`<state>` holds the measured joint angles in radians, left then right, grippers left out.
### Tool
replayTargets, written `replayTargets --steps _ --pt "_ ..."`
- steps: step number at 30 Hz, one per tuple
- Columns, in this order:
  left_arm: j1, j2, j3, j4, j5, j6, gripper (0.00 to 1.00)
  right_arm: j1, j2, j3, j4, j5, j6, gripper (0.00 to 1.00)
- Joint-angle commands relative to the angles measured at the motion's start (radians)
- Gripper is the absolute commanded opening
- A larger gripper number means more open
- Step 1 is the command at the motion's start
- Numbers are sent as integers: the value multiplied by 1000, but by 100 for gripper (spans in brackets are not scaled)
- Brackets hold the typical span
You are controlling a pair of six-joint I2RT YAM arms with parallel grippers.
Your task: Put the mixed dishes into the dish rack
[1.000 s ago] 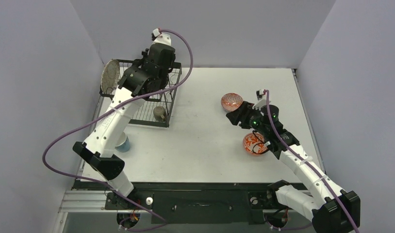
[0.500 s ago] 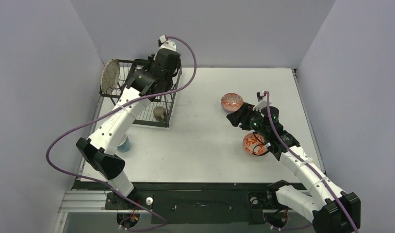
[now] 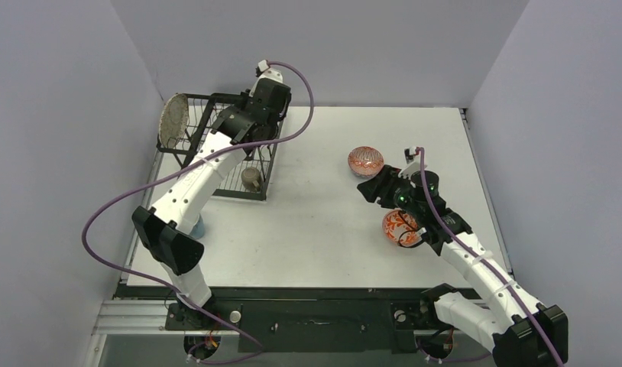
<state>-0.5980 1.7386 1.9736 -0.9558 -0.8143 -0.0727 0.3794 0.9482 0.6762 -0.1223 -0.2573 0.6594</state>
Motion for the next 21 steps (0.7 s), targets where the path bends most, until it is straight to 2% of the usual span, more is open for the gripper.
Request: replayTargets --steps 1,11,16,21 --pt "13 28 44 -11 -1 -25 10 -4 -34 -5 25 19 6 54" --pt "33 54 61 -27 8 -41 26 -4 -35 -13 28 17 9 54" --pt "38 51 74 -35 1 -43 45 -3 -35 -18 30 16 11 54" --pt "37 48 106 -62 34 -48 53 -4 -30 -17 34 13 12 53"
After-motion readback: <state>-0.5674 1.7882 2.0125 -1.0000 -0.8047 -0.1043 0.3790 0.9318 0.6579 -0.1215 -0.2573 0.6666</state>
